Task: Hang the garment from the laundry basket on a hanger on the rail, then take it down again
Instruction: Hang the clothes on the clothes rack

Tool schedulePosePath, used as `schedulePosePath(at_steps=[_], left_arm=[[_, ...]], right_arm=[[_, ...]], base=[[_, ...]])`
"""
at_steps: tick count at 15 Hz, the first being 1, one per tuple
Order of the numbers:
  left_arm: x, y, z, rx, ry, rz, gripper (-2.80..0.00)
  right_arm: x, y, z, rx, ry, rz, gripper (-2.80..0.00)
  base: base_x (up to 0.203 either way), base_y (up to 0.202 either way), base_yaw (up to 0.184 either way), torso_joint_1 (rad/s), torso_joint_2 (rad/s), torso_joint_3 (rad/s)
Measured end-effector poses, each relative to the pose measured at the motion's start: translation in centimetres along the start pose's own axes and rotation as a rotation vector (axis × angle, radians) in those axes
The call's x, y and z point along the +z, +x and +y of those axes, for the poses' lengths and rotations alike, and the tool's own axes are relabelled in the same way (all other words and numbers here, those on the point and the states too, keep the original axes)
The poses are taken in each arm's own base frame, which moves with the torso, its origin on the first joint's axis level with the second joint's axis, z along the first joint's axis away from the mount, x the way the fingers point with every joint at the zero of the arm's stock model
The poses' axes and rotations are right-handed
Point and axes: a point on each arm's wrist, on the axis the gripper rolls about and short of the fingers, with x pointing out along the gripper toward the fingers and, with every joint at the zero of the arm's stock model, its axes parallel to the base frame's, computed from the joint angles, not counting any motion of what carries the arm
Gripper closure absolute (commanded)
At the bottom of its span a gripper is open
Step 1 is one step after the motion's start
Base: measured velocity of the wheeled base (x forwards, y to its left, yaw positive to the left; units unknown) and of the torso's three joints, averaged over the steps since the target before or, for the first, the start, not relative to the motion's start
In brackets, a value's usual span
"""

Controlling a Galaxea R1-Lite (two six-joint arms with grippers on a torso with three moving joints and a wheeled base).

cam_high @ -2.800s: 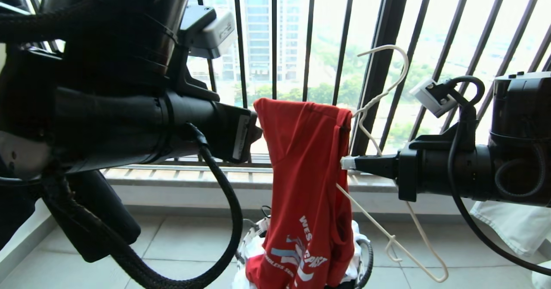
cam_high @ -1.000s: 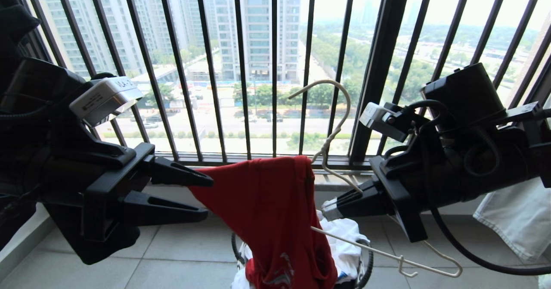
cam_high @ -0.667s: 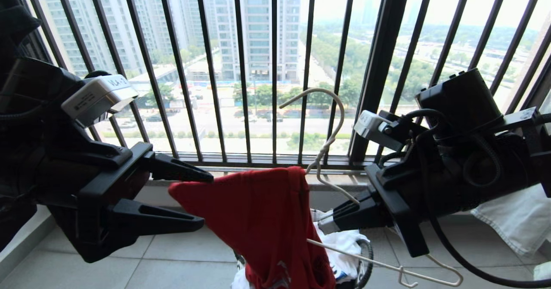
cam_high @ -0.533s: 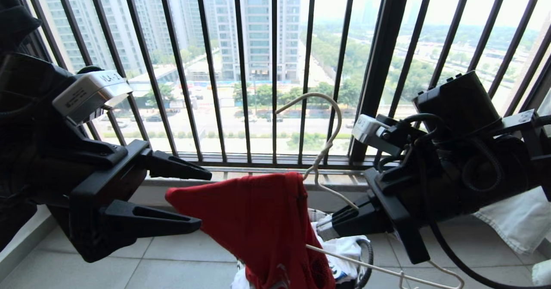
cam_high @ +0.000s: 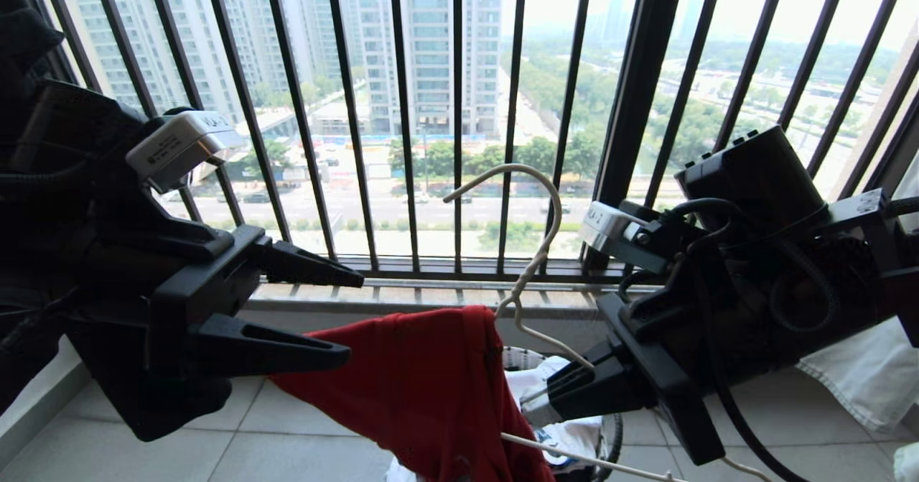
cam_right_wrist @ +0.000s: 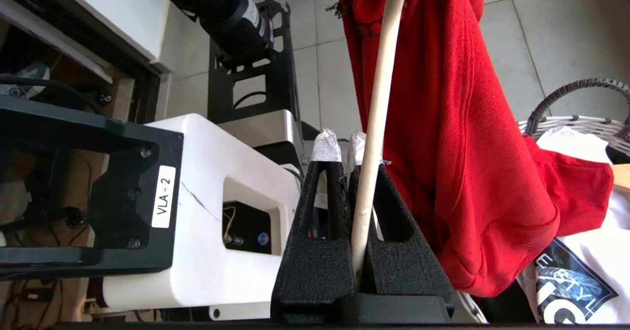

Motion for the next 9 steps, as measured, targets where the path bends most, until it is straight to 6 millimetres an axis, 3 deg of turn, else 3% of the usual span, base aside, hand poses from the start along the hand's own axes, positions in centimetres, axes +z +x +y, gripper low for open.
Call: schedulePosePath(at_steps=[9], left_arm=[[-0.1, 2.4, 2.3, -0.062, -0.032, 0.024, -2.8]], right_arm=[[0.2, -0.1, -0.6, -0.002, -0.001, -0.017, 0.0]], base=[[0.0, 0.0, 0.0, 0.0, 0.0, 0.0]])
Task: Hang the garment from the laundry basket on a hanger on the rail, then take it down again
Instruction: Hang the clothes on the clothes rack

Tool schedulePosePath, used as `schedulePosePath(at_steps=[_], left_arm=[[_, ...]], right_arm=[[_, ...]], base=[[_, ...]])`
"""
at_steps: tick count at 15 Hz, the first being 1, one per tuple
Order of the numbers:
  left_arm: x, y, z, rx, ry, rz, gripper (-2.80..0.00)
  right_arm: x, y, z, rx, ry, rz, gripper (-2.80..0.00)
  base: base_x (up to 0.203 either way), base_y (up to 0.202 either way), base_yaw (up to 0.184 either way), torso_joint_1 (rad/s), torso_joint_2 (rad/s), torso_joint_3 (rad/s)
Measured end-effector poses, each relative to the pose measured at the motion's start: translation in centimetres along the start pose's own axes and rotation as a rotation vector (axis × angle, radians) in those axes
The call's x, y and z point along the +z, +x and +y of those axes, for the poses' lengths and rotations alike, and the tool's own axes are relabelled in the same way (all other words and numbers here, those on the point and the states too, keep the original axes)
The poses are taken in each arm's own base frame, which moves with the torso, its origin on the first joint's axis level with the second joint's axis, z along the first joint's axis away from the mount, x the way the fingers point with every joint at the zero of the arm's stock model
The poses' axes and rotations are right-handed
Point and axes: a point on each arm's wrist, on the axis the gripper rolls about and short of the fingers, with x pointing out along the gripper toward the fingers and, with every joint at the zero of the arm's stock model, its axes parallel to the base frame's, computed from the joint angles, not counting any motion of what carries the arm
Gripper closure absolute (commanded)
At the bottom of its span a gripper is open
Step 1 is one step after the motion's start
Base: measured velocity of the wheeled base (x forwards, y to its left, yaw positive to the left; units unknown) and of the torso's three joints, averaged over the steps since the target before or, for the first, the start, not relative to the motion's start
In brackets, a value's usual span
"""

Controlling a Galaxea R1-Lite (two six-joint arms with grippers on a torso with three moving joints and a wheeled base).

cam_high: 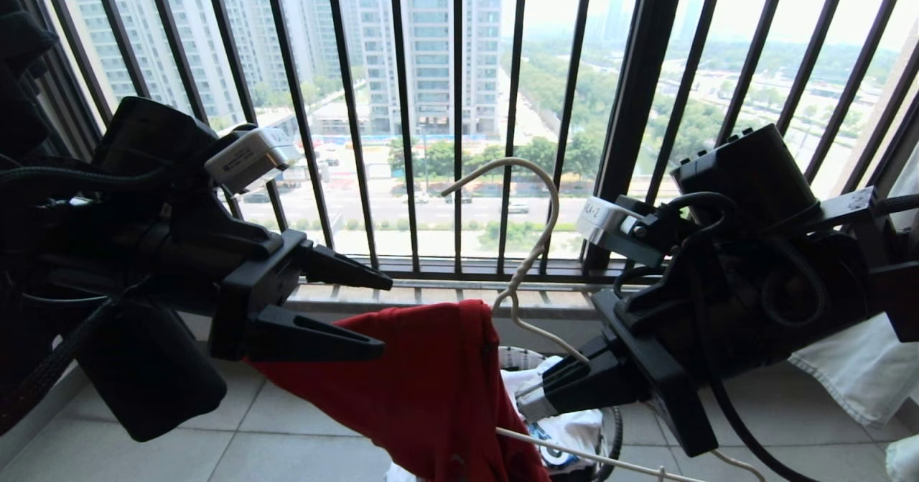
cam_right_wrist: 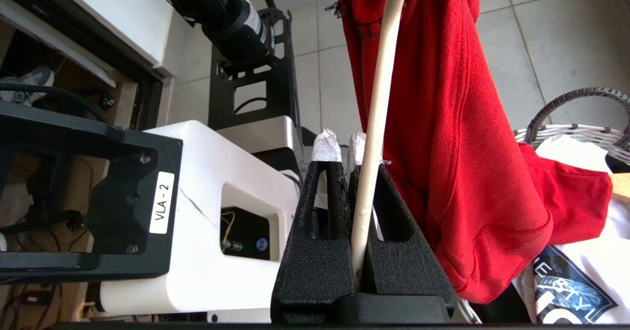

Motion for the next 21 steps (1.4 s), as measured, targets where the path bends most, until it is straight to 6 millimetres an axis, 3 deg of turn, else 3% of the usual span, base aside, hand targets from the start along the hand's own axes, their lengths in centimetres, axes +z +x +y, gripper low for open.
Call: schedulePosePath(at_steps=[5, 10, 21], left_arm=[[1.2, 2.2, 2.1, -0.047, -0.006, 0.007, -2.8], [2.2, 3.4, 3.0, -0.064, -0.017, 0.006, -2.8], [4.5, 5.7, 1.9, 0.089, -0.045, 0.084, -2.8]], right_arm=[[0.2, -2.1, -1.1, -0.065, -0.001, -0.051, 0.0], [0.5, -3.2, -0.7, -0.09, -0.016, -0.075, 0.0], [0.8, -4.5, 0.4, -0.116, -0.043, -0.103, 0.0]], base=[[0.0, 0.0, 0.0, 0.0, 0.0, 0.0], [0.0, 0.0, 0.0, 0.0, 0.0, 0.0], [0.0, 0.0, 0.0, 0.0, 0.0, 0.0]])
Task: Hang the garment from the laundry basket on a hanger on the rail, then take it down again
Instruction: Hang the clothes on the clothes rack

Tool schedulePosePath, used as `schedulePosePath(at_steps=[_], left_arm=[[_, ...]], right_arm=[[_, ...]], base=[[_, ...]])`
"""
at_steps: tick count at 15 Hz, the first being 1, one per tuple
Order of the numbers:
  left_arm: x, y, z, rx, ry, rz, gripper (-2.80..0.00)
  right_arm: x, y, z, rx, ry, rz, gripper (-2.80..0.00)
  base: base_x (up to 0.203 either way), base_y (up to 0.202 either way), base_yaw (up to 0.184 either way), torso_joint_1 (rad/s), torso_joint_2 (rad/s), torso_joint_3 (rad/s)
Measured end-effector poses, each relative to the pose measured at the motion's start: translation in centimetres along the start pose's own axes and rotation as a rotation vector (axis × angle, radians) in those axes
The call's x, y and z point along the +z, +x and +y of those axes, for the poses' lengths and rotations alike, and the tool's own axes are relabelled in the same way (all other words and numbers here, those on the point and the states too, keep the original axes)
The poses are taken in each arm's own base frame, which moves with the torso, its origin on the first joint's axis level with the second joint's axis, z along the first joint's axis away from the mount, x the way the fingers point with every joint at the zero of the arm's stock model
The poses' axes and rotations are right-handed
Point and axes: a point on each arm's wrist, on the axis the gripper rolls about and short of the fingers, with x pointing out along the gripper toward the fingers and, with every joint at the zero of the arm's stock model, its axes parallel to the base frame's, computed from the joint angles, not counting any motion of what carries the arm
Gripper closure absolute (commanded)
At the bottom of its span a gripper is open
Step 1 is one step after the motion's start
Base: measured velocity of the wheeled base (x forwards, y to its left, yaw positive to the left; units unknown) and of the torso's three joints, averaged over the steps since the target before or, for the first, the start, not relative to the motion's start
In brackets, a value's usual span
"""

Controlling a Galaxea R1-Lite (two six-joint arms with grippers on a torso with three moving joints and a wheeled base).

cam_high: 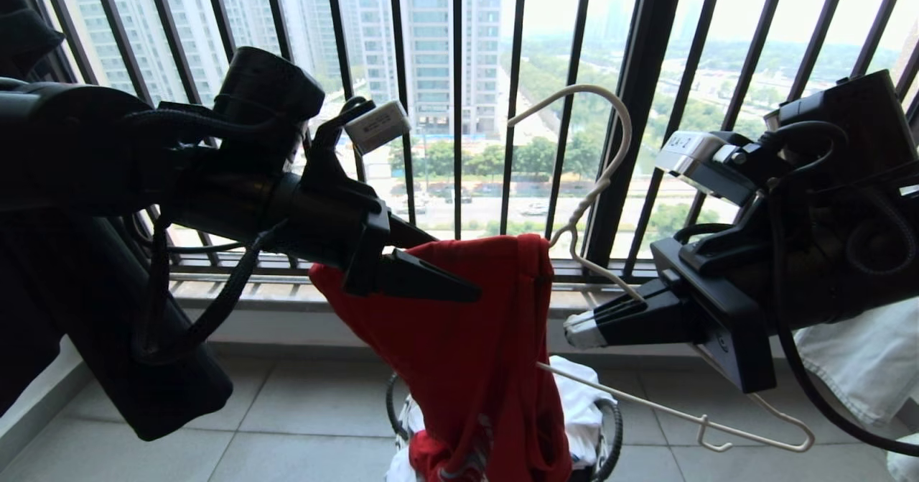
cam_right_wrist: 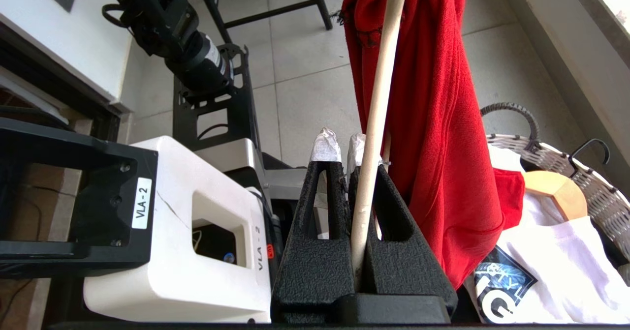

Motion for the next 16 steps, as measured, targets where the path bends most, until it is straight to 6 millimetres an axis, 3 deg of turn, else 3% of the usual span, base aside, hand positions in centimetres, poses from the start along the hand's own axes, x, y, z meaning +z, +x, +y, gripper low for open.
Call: schedulePosePath(at_steps=[9, 10, 16], left_arm=[[-0.3, -1.0, -1.3, 0.0, -0.077, 0.068, -2.8], [-0.3, -1.0, -1.3, 0.0, -0.075, 0.068, 0.0], [-0.3, -1.0, -1.3, 0.001, -0.07, 0.068, 0.0]], right_arm=[[0.0, 0.2, -0.1, 0.004, 0.002, 0.003, 0.0], [0.0, 0.1, -0.1, 0.003, 0.002, 0.002, 0.0], [0.0, 0.1, -0.1, 0.002, -0.001, 0.0, 0.0]], base=[[0.0, 0.0, 0.0, 0.0, 0.0, 0.0], [0.0, 0.0, 0.0, 0.0, 0.0, 0.0], [0.0, 0.0, 0.0, 0.0, 0.0, 0.0]])
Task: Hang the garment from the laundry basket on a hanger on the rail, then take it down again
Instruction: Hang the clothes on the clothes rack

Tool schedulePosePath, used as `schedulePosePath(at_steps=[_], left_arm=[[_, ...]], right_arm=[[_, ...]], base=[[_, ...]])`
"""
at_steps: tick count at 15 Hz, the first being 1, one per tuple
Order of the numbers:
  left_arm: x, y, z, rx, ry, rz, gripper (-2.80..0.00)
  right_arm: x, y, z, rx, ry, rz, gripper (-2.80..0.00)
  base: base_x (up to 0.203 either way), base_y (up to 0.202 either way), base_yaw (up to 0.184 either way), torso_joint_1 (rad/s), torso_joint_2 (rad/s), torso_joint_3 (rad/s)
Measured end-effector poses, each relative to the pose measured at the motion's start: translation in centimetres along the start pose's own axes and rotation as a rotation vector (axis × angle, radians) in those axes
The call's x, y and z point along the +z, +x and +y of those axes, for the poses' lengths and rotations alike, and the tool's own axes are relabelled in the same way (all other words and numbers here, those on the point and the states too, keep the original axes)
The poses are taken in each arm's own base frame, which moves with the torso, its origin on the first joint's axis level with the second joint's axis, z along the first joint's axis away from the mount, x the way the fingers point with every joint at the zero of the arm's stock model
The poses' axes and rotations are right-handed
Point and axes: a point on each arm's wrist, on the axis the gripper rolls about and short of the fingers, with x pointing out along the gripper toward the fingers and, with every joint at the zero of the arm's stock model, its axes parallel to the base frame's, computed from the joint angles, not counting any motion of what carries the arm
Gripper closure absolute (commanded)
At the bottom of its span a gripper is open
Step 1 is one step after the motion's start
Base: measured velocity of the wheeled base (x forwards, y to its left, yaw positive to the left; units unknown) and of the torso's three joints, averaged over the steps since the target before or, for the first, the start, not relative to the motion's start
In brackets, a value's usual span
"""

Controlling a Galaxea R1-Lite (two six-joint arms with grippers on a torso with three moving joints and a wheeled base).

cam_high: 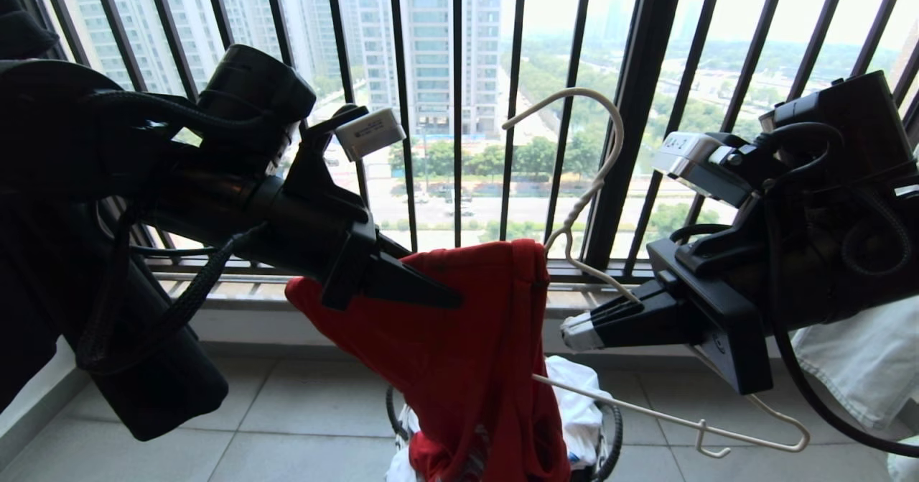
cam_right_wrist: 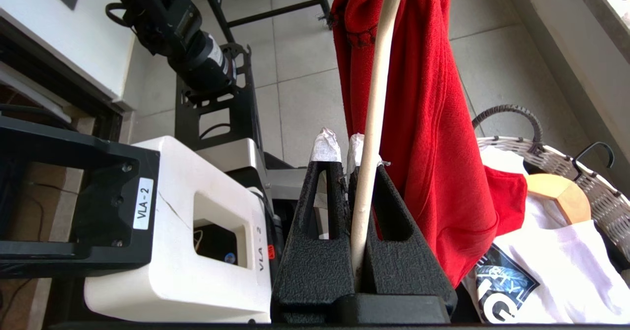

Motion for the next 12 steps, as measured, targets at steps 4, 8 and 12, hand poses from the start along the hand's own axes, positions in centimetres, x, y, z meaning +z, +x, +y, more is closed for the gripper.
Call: schedulePosePath(at_steps=[4, 8, 12], left_arm=[[0.0, -0.04, -0.06, -0.001, 0.004, -0.001, 0.0], [-0.02, -0.04, -0.06, -0.002, 0.004, -0.001, 0.0], [-0.01, -0.03, -0.04, -0.001, 0.003, -0.002, 0.0]], right_arm=[[0.04, -0.05, -0.04, -0.005, 0.0, -0.002, 0.0], [0.09, -0.03, -0.03, -0.006, -0.002, -0.003, 0.0], [0.15, -0.07, -0.07, -0.008, -0.007, -0.006, -2.8]], base=[[0.0, 0.0, 0.0, 0.0, 0.0, 0.0], [0.0, 0.0, 0.0, 0.0, 0.0, 0.0], [0.0, 0.0, 0.0, 0.0, 0.0, 0.0]])
